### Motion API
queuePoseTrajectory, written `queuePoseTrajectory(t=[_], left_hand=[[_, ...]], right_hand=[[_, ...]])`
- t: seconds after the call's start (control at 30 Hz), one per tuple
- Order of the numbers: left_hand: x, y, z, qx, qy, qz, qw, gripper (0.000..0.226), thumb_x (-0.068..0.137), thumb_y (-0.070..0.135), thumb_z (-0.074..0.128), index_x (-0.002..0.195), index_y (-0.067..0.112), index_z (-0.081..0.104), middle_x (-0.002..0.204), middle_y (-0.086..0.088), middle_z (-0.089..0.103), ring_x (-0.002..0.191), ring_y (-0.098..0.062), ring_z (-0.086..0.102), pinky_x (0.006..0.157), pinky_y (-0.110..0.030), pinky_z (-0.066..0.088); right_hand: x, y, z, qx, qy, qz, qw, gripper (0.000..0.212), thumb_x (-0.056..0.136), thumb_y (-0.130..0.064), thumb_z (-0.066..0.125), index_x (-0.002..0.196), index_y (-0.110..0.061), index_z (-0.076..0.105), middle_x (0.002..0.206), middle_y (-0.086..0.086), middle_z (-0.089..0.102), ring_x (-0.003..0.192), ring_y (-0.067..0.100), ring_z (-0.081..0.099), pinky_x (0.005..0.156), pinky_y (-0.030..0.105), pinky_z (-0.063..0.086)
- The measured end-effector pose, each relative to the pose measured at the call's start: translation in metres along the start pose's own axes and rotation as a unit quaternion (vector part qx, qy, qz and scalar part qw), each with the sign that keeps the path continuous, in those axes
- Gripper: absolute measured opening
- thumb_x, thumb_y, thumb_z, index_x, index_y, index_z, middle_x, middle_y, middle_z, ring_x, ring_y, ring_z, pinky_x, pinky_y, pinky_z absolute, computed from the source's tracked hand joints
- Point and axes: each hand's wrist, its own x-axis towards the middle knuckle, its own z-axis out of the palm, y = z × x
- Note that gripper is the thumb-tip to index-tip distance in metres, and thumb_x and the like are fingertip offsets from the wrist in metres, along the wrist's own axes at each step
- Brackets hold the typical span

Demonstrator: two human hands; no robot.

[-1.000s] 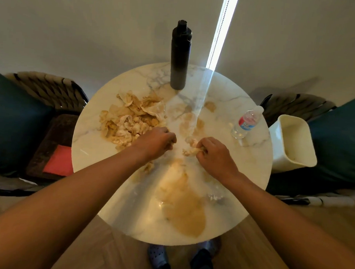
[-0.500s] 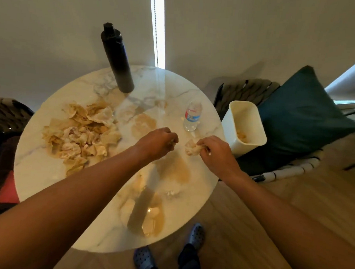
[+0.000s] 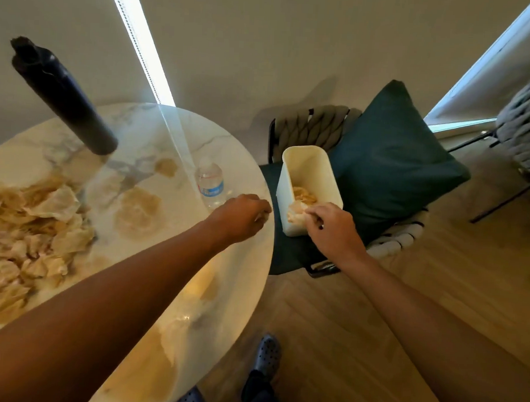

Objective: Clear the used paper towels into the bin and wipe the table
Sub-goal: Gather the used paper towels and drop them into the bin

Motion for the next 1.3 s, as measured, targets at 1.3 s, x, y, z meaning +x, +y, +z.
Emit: queuePoseTrajectory(t=[1.3], left_hand=[[0.102,0.027,0.019,-0.020,0.019,-0.047,0.999,0.040,0.099,0.035,0.056,0.138,0.025,0.053,0.136,-0.001,0.058,0.116,-0.022,0.061,0.098,-0.041,0.054]], right_hand=[[0.085,0.060,0.005,-0.028,-0.085,0.005,0.996,0.029,0.099,-0.033,0.057,0.126,-0.024,0.064,0.129,-0.004,0.061,0.112,0.013,0.058,0.094,0.030,0.050]])
